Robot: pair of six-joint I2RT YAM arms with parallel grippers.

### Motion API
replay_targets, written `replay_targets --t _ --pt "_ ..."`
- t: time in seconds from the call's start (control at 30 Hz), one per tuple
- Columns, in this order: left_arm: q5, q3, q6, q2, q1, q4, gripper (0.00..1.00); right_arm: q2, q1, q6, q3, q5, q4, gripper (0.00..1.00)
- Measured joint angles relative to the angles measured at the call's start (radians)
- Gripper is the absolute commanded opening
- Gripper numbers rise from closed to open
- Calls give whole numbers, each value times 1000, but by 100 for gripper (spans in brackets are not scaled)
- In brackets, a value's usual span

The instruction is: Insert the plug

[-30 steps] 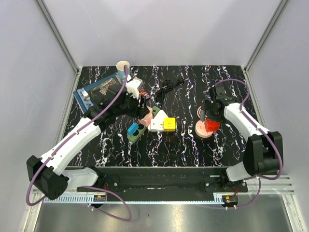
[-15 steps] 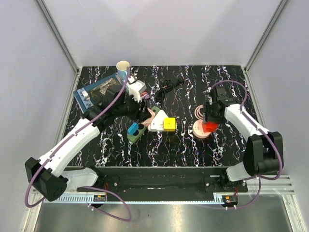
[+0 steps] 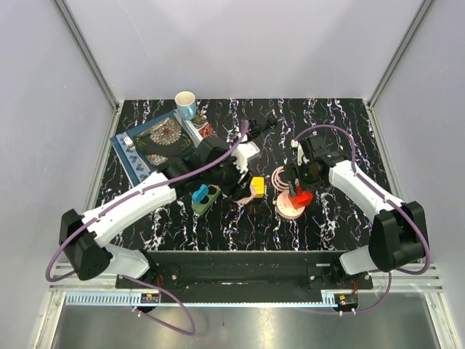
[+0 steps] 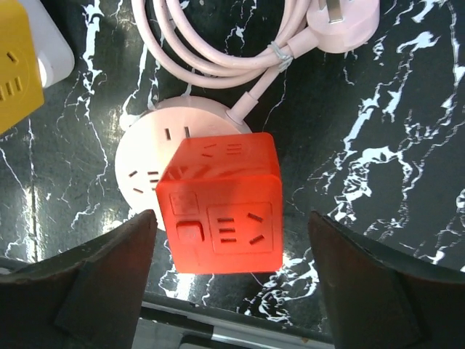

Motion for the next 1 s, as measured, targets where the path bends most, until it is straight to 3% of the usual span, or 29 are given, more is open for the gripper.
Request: replay_targets --t 0.23,0.6,1.0 --pt "-13 91 21 142 -92 -13 0 -172 3 43 17 68 -17 100" --pt "-33 448 33 494 -166 -120 0 -585 1 296 9 477 -20 100" --pt "-63 664 33 745 -193 -264 0 -920 1 396 -125 604 -13 100"
